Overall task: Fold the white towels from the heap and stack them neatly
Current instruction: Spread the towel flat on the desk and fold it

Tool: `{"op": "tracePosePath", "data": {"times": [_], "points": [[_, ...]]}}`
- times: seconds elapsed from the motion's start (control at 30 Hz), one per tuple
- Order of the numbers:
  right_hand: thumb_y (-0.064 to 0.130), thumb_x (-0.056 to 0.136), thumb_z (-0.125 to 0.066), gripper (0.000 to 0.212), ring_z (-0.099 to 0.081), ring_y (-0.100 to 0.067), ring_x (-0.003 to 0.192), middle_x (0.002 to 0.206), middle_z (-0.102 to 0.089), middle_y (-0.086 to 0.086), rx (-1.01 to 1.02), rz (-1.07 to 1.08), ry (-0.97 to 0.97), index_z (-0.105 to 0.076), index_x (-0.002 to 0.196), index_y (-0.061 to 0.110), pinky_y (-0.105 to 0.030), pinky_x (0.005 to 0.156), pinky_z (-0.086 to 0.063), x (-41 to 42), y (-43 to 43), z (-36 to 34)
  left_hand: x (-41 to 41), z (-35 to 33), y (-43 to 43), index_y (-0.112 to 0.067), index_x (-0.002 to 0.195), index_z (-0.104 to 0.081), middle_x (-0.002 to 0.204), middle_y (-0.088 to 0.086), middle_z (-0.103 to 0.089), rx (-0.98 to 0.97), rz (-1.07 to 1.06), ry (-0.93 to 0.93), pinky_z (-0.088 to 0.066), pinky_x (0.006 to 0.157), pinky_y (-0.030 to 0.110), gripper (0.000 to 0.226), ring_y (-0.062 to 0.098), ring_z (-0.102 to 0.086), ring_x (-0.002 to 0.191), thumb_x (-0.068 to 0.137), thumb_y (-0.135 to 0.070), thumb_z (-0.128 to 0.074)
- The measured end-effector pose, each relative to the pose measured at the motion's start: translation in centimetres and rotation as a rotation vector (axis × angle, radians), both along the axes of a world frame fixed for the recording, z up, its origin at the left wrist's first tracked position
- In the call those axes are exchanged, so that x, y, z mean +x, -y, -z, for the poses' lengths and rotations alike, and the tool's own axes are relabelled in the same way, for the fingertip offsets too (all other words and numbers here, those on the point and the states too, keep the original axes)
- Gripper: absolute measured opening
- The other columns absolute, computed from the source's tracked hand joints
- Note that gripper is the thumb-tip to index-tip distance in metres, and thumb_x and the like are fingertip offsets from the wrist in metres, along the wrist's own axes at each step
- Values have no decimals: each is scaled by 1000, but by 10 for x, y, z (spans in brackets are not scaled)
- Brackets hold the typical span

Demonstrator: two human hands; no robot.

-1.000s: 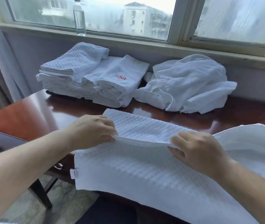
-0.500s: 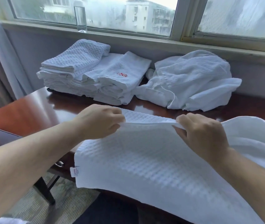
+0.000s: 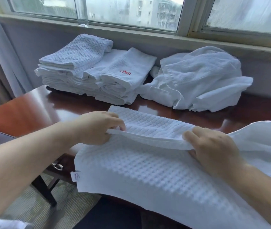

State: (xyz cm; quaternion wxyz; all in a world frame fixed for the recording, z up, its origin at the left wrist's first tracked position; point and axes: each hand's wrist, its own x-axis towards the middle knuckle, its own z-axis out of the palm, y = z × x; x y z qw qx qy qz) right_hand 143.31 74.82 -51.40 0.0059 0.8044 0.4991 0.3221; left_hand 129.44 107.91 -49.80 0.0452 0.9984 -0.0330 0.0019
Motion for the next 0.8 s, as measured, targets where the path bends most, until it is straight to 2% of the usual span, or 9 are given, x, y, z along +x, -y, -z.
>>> {"op": "tracePosePath", "data": {"times": [0.1,0.2,0.3,0.4,0.5,0.6,0.67,0.73,0.8], "points": [[0,51,-82,31,-57,-31,53,64,-54,-4,-35,18,-39,-62,72,11,-33,44,-39,-2,-4,-3,10,-14,5,-53,95,-66,84,-18,-64,-344,-179,-153,-53,63,30,23,0,-59,70,79,-55,-50],[-5,49,-80,34,-56,-30,53,63,-52,-3,-45,19,-41,-58,69,12,-32,43,-39,-2,-8,-3,32,-4,20,-44,111,-65,110,-19,-60,-248,-226,82,-42,87,28,23,5,-53,106,97,-43,-47],[-5,47,-79,34,-53,-30,52,63,-50,-4,-34,21,0,-56,67,12,-32,43,-36,-1,-5,-4,45,15,31,-40,148,-39,154,-11,-34,-151,-226,-17,-23,118,37,51,14,-20,144,99,-54,-42],[-2,50,-79,32,-50,-31,48,60,-47,-6,-24,22,68,-55,65,12,-35,45,-36,-1,-2,-4,50,25,28,-38,158,-11,167,-10,-2,-74,-259,-121,-5,124,43,67,12,6,152,99,-63,-29],[6,50,-88,36,-52,-30,47,57,-48,-4,-64,18,78,-55,64,13,-35,44,-39,4,6,-6,48,31,27,-40,158,0,166,-13,10,-76,-279,-136,2,123,49,70,10,16,151,97,-66,-22],[20,46,-94,42,-57,-27,47,56,-53,-2,-70,19,-1,-58,65,12,-29,42,-38,8,18,-11,50,27,33,-36,158,-4,168,-6,4,56,-327,-139,2,122,53,64,18,10,153,101,-57,-21],[27,44,-95,45,-58,-26,47,56,-55,0,-69,57,-15,-59,65,12,-27,42,-36,6,19,-14,64,20,57,-27,155,-21,165,3,-15,140,-273,-40,-5,122,53,54,24,-5,153,102,-39,-26],[30,45,-95,45,-59,-26,48,57,-57,0,-77,91,-31,-59,66,13,-27,43,-35,4,14,-14,81,14,98,-30,152,-33,161,-3,-28,-81,-126,91,-10,121,39,51,18,-17,150,101,-27,-33],[33,55,-90,38,-63,-28,55,64,-62,0,-93,128,-64,-61,72,15,-30,46,-39,4,13,-15,93,13,138,-33,151,-38,160,-9,-32,-359,-25,121,-12,114,21,47,10,-23,147,104,-31,-35]]}}
